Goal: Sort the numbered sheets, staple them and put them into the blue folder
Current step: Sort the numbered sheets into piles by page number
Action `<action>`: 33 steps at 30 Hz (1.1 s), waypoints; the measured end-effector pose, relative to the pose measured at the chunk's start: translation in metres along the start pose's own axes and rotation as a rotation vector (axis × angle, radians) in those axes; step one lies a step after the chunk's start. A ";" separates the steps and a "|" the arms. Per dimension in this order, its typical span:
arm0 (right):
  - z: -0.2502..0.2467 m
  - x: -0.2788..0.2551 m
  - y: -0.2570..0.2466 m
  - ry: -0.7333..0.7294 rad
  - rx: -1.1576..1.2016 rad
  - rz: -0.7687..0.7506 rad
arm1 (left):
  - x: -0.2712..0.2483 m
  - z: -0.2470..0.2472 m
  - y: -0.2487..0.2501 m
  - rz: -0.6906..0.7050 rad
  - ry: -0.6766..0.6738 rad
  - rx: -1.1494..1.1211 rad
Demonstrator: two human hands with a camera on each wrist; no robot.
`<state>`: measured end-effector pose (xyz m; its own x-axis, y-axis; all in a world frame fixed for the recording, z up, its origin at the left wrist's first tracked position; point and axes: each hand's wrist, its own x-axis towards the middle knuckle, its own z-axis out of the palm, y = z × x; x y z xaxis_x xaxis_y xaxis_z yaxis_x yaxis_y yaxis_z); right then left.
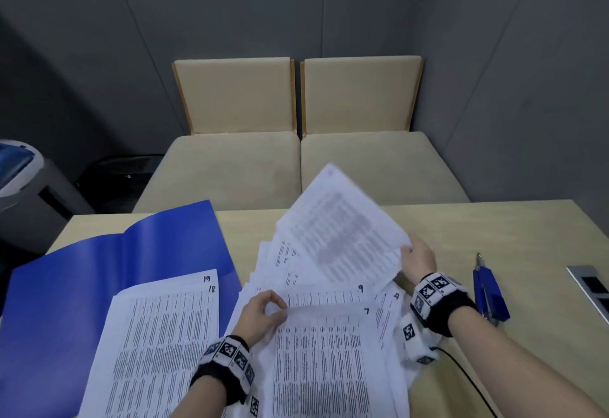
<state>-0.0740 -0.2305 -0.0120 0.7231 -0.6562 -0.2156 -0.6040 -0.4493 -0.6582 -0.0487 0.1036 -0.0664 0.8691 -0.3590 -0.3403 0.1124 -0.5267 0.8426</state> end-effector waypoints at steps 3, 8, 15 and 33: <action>-0.014 -0.008 0.016 0.190 0.404 0.115 | -0.004 -0.005 0.005 0.004 -0.022 -0.052; -0.020 -0.038 0.036 0.078 0.913 0.204 | -0.014 -0.011 0.019 0.004 -0.078 -0.125; -0.010 -0.084 0.072 -0.124 0.912 0.314 | -0.023 -0.013 0.027 -0.020 -0.148 -0.241; 0.028 -0.093 0.040 -0.387 0.215 0.000 | -0.019 0.004 0.011 -0.129 -0.008 -0.290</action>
<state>-0.1562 -0.1699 -0.0387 0.8202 -0.3626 -0.4425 -0.5499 -0.2860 -0.7847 -0.0656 0.1016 -0.0527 0.8352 -0.3101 -0.4543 0.3549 -0.3271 0.8758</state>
